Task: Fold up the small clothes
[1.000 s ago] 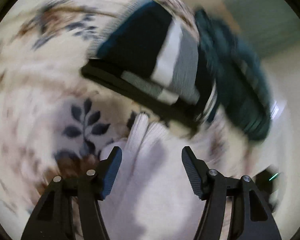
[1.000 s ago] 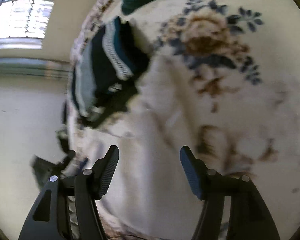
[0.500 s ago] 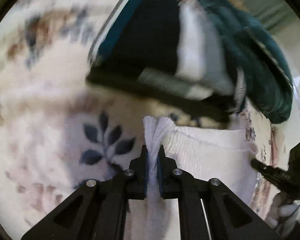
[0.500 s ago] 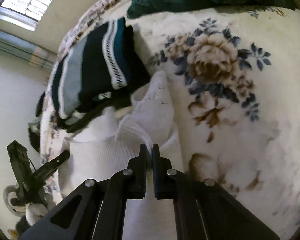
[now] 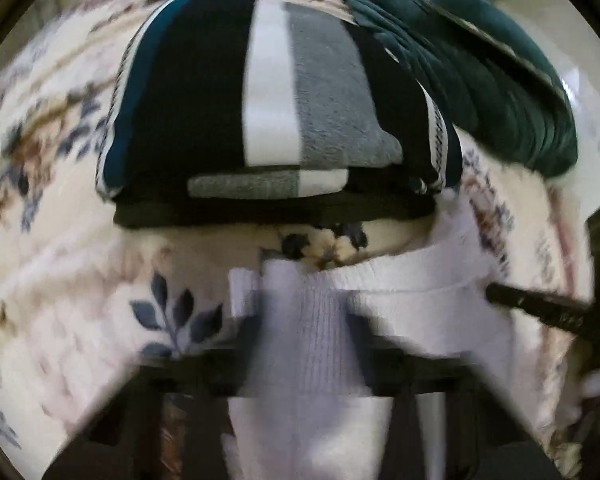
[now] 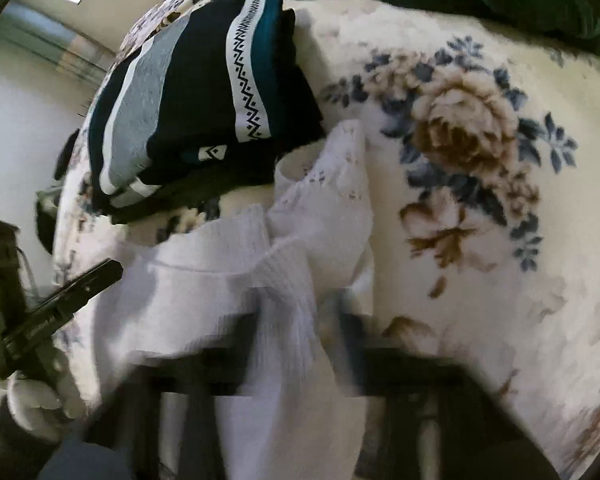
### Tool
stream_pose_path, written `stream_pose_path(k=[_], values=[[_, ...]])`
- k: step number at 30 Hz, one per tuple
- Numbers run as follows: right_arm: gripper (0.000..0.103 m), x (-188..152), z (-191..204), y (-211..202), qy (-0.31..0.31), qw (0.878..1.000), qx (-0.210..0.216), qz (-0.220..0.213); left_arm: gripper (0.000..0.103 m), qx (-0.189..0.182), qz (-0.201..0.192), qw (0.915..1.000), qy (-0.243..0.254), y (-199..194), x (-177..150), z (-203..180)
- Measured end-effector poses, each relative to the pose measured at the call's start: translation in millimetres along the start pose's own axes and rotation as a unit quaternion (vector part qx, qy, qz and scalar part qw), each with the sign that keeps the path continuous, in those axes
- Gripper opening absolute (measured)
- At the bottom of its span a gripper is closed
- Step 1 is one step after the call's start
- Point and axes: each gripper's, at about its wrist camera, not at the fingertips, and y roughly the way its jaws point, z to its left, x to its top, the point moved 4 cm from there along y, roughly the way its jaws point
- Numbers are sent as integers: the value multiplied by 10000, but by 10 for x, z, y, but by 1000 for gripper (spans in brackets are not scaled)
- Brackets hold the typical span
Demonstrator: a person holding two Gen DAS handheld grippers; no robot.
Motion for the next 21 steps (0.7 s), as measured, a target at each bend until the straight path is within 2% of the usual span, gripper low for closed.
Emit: stream_pose_path(k=[4, 7, 10, 15, 21], values=[[5, -39, 90, -250, -218, 9985, -183, -462, 2, 166, -503, 9985, 121, -280, -6, 6], [5, -86, 130, -451, -284, 9970, -116, -705, 2, 52, -803, 9965, -226, -492, -15, 153], [5, -62, 237, -541, -371, 9963, -54, -774, 2, -27, -889, 9949, -470, -553, 14, 290], [5, 133, 164, -360, -27, 9975, -49, -708, 2, -84, -464, 9942, -966, -169, 100, 565], [5, 246, -33, 125, 230, 9987, -347, -296, 3, -261, 385, 9911, -1246, 419, 53, 749]])
